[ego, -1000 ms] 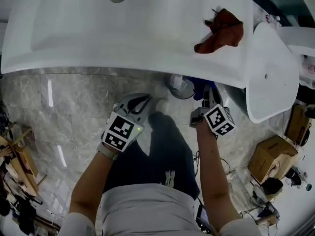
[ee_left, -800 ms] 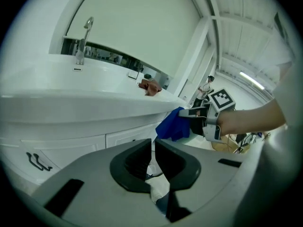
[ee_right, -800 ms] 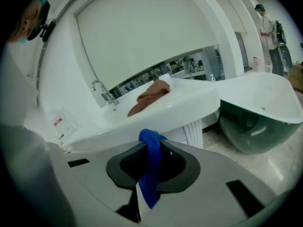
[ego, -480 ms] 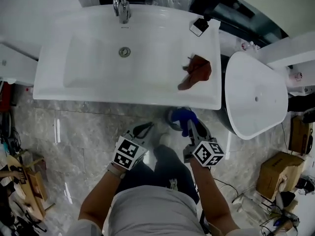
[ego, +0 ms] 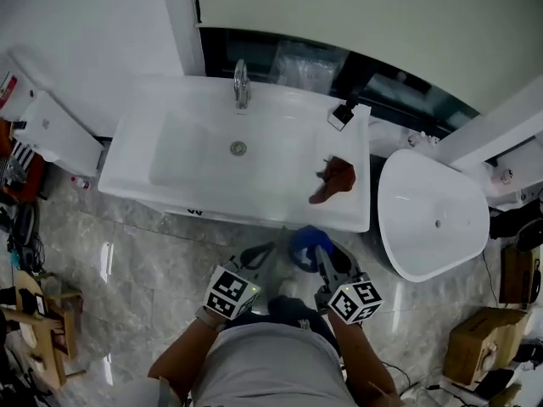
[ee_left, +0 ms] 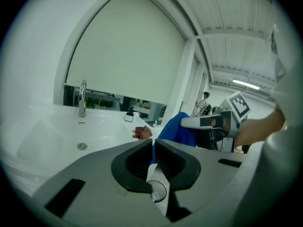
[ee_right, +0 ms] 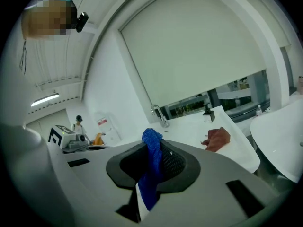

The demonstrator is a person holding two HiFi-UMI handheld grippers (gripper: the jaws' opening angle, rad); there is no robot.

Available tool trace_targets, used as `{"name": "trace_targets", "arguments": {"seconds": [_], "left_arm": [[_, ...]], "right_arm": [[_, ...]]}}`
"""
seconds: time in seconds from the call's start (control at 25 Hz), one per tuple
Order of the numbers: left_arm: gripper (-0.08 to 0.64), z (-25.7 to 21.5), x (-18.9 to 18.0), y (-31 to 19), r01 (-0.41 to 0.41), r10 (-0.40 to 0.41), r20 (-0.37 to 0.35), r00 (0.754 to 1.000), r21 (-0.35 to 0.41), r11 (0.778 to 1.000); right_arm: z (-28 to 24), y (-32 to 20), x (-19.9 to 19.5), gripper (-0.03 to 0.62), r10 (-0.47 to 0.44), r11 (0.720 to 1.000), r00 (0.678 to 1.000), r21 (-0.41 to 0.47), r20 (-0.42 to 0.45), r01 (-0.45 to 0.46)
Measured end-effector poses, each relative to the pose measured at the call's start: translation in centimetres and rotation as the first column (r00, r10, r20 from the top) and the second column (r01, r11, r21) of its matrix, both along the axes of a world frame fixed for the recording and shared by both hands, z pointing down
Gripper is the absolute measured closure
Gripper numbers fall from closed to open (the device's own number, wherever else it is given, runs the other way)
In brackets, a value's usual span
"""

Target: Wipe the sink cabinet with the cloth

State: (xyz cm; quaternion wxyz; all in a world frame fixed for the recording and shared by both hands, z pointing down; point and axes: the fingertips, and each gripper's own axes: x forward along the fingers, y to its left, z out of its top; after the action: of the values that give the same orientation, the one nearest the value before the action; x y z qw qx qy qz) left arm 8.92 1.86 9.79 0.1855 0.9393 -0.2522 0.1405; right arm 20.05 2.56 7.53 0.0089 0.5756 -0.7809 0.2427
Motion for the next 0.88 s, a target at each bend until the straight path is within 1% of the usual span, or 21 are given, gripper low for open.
{"name": "trace_targets", "arguments": {"seconds": [0.16, 0.28, 0.56, 0.68, 0.88], "left_arm": [[0.549, -3.4, -1.2, 0.5, 0.047, -0.046, -0.043, 0.998, 0.037, 0.998], [0.549, -6.0, -2.4, 0.4, 0.094, -0.089, -0.069, 0.994, 0.072, 0.993], [0.549, -11.0, -4.4, -0.5, 0.178, -0.16, -0.121, 0.98, 0.159, 0.971], [0.549, -11.7, -5.0, -0.5, 0.204, -0.183, -0.133, 0.974, 0.161, 0.966], [0.549, -11.7, -5.6, -0.2, 0.236, -0.215, -0.142, 0.966, 0.148, 0.96]], "right_arm": [[-3.1, 0.2, -2.2, 0.535, -0.083, 0.994, 0.996, 0.066, -0.029, 0.084], [-5.5, 0.1, -3.7, 0.535, -0.138, 0.98, 0.988, 0.133, -0.066, 0.146], [-9.8, 0.0, -5.9, 0.535, -0.193, 0.943, 0.973, 0.25, -0.131, 0.22], [-10.9, -0.2, -6.5, 0.535, -0.209, 0.931, 0.972, 0.281, -0.111, 0.232], [-11.6, -0.5, -6.6, 0.535, -0.219, 0.925, 0.97, 0.295, -0.101, 0.239]]}}
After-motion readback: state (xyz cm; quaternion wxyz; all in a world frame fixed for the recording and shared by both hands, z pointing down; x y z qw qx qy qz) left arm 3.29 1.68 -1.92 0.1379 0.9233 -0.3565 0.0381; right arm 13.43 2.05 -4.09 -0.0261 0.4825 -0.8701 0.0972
